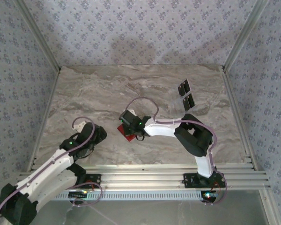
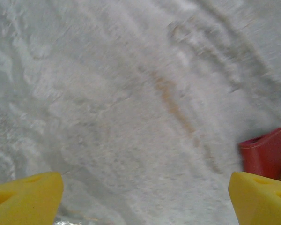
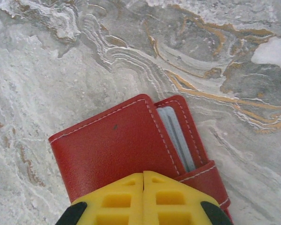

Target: Put the credit cards into the card holder

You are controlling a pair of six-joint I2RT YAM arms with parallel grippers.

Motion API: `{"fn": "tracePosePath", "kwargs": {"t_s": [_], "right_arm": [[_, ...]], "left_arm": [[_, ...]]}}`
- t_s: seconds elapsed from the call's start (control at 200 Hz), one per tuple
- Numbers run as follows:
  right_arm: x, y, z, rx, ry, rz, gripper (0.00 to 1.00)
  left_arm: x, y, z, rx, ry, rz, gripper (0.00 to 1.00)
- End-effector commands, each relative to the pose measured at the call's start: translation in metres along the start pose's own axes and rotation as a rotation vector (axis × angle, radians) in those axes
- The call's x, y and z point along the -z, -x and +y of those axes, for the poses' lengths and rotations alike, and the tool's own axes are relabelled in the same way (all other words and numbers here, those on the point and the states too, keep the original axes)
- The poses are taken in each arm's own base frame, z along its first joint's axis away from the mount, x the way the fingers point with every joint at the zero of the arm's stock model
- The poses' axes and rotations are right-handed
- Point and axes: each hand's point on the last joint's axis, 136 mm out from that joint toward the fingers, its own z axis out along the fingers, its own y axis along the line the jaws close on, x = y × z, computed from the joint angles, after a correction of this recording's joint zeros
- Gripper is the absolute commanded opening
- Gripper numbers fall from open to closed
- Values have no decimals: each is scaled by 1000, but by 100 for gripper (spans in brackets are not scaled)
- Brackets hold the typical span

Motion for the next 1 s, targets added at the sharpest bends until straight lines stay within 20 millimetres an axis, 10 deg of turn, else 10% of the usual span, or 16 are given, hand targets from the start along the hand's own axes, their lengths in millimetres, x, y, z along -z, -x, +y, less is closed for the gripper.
{"fn": "tracePosePath", "kwargs": {"t_s": [0.0, 0.555, 0.994], "right_arm": [[-27, -175, -64, 162, -245, 544, 0], [-40, -240, -93, 221, -365, 720, 0], [-62, -266, -73, 254, -259, 870, 0]], "left_arm": [[-6, -18, 9, -13, 41, 102, 92], [-4, -13, 1, -32, 42, 131, 92], [2, -14, 5, -35, 51, 141, 91]]}}
